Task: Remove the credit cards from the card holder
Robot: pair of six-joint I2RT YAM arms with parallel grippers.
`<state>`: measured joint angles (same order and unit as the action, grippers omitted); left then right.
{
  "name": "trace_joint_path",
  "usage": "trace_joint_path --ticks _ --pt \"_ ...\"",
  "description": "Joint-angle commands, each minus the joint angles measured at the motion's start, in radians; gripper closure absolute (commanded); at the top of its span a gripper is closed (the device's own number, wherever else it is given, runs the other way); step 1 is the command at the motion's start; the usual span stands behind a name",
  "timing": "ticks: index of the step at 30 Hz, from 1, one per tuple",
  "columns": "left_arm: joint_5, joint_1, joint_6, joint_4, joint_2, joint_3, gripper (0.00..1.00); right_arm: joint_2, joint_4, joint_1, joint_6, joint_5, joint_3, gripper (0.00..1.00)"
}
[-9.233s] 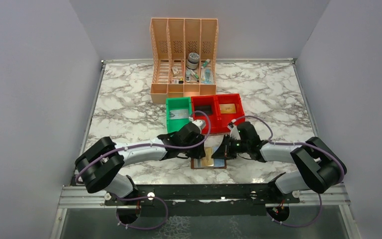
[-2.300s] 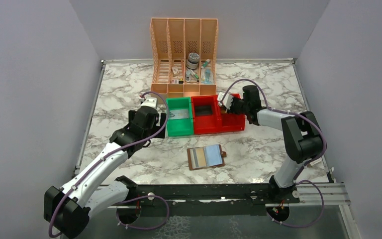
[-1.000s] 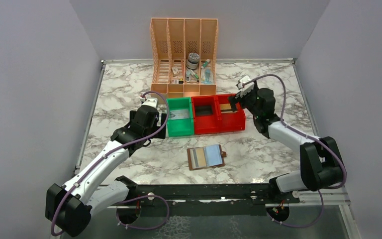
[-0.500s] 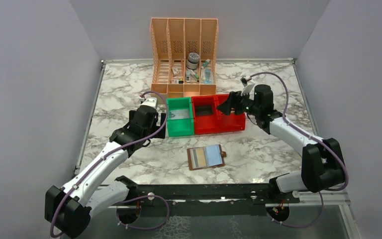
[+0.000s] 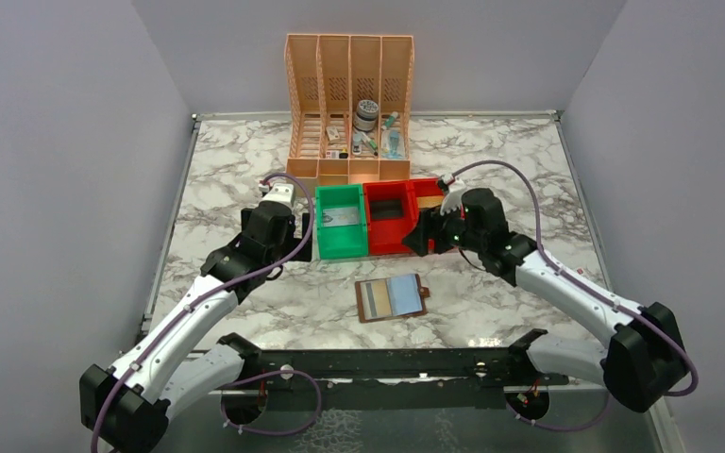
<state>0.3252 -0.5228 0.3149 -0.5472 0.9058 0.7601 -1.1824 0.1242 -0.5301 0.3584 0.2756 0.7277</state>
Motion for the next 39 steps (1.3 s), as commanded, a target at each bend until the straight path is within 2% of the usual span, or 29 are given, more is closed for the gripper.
trace_joint_path --ticks 1,8,16,22,28,39 --pt "-0.005 0.007 -0.01 0.017 -0.012 -0.001 0.01 0.044 0.066 -0.101 0.042 -0.083 -0.058 0.37" --pt "-0.042 0.007 -0.001 0.018 -0.02 -0.001 0.01 -0.027 0.075 -0.308 0.111 -0.217 -0.05 0.39" --pt "-0.016 0.007 0.006 0.019 -0.063 -0.007 0.01 -0.156 0.156 -0.47 0.172 -0.416 0.028 0.43" --pt "-0.001 0.007 0.006 0.018 -0.076 -0.009 0.01 -0.235 0.142 -0.492 0.173 -0.401 0.072 0.49" --pt "0.015 0.007 0.001 0.017 -0.066 -0.009 0.01 -0.309 0.145 -0.502 0.214 -0.397 0.121 0.46" --pt "0.019 0.007 -0.015 0.019 -0.07 -0.006 0.01 -0.402 0.21 -0.516 0.214 -0.458 0.177 0.46"
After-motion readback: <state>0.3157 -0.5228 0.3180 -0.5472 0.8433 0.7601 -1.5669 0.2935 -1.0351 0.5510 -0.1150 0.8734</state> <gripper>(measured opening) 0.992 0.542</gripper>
